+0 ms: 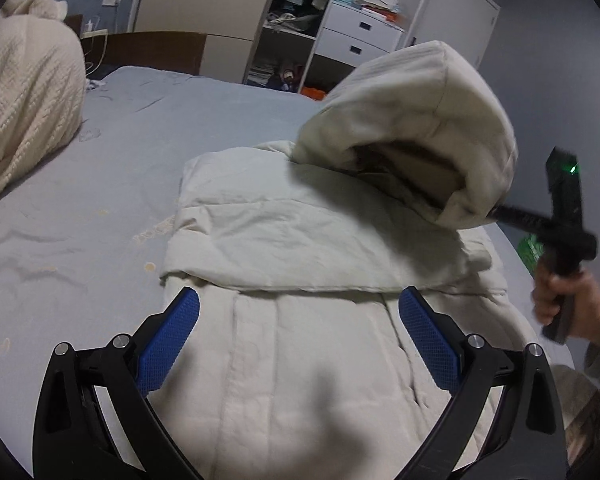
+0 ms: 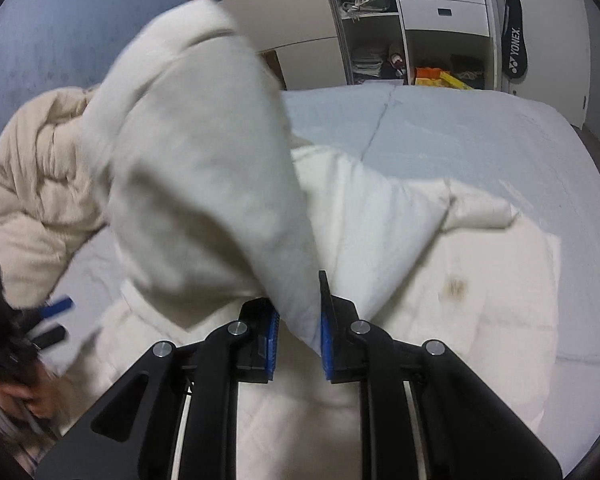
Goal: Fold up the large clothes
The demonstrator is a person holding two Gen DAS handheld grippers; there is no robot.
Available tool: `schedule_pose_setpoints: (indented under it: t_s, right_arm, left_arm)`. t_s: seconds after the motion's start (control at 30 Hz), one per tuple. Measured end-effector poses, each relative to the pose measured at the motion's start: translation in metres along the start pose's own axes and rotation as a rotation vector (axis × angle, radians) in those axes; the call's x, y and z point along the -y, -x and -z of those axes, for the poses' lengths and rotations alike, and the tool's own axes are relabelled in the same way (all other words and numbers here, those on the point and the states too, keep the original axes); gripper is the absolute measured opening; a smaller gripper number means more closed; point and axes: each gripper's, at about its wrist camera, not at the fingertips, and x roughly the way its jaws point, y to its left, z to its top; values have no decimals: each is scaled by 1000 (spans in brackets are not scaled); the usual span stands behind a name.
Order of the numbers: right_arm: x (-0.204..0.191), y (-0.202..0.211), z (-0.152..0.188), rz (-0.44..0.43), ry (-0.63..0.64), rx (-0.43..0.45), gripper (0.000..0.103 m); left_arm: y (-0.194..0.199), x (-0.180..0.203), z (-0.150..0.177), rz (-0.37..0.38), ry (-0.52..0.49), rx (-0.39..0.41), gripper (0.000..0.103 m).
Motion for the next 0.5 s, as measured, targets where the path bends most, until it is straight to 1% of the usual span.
schedule_pose_setpoints:
  t_s: [0.07,0.17,0.3,0.4,0.5]
  right_arm:
    - [-3,-2,12,21,25,-3,14]
    - [-6,-4,30,53,76,2,15]
    - [-11,-4,44,99,150,25,15]
    - [-14,-2,48,130,185,39,17]
    - [-15,-1,50,142,193,47,18]
  left_arm:
    - [3,8,5,3,-14,-9,96]
    - [6,14,11,18,-4,-27,96]
    - [8,25,9,35,-3,-48,96]
    - [12,36,-7,59,5,-40,96]
    - [15,50,-38,83,14,-11,96]
